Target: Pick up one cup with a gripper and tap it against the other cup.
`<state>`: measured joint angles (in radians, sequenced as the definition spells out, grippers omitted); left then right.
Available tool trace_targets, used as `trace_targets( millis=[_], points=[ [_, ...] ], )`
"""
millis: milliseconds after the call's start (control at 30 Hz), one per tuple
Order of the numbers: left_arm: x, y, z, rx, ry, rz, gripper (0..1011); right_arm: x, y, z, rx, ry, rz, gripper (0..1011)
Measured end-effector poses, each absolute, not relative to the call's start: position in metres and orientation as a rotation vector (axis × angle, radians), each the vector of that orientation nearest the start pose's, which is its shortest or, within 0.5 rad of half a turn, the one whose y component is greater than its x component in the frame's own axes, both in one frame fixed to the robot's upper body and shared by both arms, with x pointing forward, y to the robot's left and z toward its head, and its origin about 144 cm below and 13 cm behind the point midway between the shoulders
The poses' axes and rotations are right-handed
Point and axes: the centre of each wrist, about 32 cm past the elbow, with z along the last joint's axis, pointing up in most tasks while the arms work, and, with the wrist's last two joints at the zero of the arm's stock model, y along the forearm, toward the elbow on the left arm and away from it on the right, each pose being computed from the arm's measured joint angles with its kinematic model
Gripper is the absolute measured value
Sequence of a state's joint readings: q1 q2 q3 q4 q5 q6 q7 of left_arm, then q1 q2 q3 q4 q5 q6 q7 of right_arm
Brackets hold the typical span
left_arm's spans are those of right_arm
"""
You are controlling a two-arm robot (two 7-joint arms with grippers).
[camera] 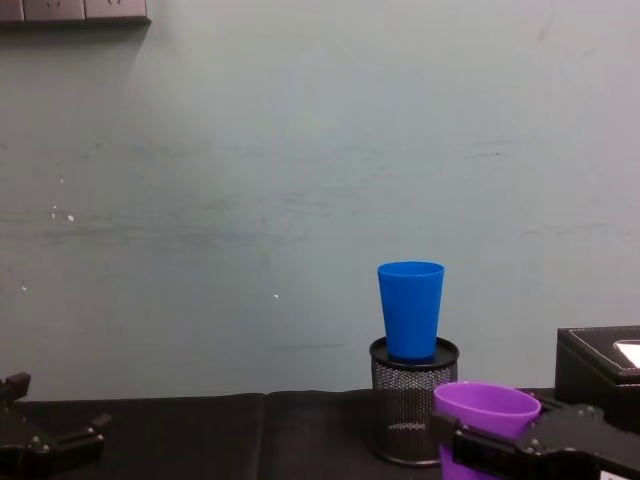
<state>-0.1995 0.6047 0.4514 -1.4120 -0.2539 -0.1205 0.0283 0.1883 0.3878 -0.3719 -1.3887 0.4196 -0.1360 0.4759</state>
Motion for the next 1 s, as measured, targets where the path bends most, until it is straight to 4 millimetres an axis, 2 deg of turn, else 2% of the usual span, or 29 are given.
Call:
trace_targets(
  millis=[667,1000],
  points=[
    [0.489,0.310,1.140,0.304,-0.285,1.248,1000,0.493,-0.256,1.116,-0.011,-0.027,-0.818,747],
    [0.489,0.310,1.140,0.304,-0.285,1.248,1000,0.494,-0.252,1.107,-0.011,-0.089,-0.810,747]
  ],
)
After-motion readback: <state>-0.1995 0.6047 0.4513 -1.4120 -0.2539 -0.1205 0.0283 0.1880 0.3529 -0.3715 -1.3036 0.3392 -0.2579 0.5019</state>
